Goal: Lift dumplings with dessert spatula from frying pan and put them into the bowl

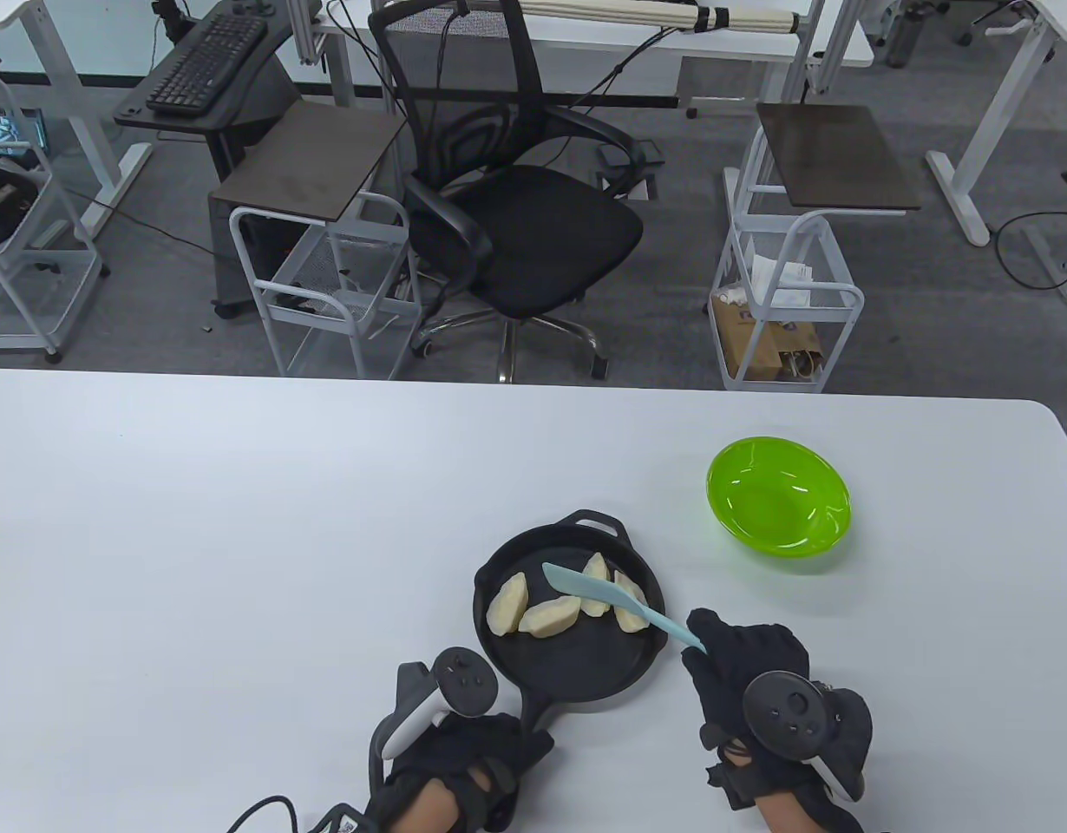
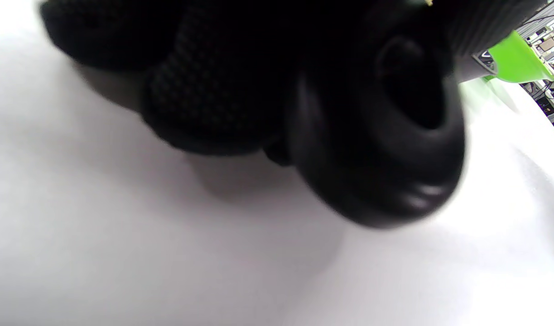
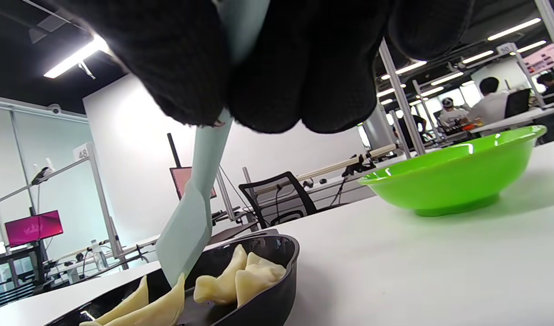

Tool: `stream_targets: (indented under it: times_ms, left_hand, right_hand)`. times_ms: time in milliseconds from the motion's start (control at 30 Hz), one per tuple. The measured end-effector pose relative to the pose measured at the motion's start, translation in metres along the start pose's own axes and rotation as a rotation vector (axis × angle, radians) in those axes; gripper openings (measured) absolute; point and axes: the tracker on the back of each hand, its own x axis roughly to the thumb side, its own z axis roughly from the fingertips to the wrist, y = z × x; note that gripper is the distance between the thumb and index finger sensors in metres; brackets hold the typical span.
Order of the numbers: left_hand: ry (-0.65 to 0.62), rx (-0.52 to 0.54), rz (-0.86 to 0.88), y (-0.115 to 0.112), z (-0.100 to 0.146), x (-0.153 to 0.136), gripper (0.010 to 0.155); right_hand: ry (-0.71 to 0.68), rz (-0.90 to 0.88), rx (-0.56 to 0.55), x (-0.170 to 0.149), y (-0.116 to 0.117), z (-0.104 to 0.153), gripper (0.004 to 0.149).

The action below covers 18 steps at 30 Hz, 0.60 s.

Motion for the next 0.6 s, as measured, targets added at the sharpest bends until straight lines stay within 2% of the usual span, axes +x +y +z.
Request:
stream_targets:
  times_ms: [133, 200, 333, 600]
  left_hand:
    - [0.001, -0.003, 0.001, 0.000, 0.000, 0.000, 0.063]
    - [0.002, -0.004, 0.002, 0.000, 0.000, -0.001, 0.063]
    - [0.001, -0.005, 0.002, 0.001, 0.000, -0.001, 0.062]
    - [-0.002, -0.010, 0.001, 0.001, 0.000, -0.001, 0.061]
  right_hand:
    - [-0.033, -0.006, 0.048, -0.001, 0.001, -0.004, 0.045]
    - [-0.039, -0.003, 0.111, -0.003, 0.001, -0.005, 0.045]
    - [-0.057, -0.116, 0.145, -0.007, -0.005, -0.006, 0.044]
    - [-0.064, -0.295, 0.318, -0.012, 0.003, -0.008, 0.041]
